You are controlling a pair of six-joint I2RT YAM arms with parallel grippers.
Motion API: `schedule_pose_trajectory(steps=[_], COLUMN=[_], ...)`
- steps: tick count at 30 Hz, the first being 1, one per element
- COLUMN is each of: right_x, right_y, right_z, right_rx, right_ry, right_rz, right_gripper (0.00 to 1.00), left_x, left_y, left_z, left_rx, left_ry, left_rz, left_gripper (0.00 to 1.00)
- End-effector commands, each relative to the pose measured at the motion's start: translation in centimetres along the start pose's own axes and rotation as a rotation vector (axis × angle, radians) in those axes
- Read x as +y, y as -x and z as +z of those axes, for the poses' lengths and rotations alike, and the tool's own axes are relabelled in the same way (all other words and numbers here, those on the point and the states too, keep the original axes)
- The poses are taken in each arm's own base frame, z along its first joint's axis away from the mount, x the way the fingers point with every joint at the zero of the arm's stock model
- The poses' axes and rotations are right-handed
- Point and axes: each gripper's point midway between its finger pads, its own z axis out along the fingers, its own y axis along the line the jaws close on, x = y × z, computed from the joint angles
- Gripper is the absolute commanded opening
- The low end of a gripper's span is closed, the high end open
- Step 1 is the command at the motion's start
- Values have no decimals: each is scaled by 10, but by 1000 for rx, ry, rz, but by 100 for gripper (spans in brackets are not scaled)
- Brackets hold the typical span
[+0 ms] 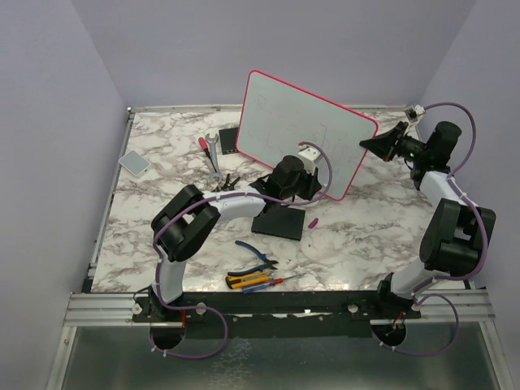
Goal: Write a sentence on the whiteboard
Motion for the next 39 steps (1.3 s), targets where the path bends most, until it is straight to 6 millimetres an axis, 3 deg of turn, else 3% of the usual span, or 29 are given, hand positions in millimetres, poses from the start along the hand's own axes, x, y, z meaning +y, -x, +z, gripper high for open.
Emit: schedule_pose_trajectory(steps=[1, 16, 28, 39], right_x=[0, 1, 2, 2], right_y=[-23, -24, -22, -22], right_z=[7, 7, 6, 6], right_rx=[43, 43, 41, 41], right_ry=[8, 9, 8, 10], right_rz=[40, 40, 35, 33], right_gripper=[1, 0, 1, 1], left_x=[5, -17, -41, -38], left_y=[-5, -2, -11, -7], left_z=[7, -11, -1, 8], left_rx=[-12, -21, -23, -46], left_ry=[10, -43, -74, -52], left_rz=[-8, -41, -39, -31], left_gripper=[0, 0, 0, 0])
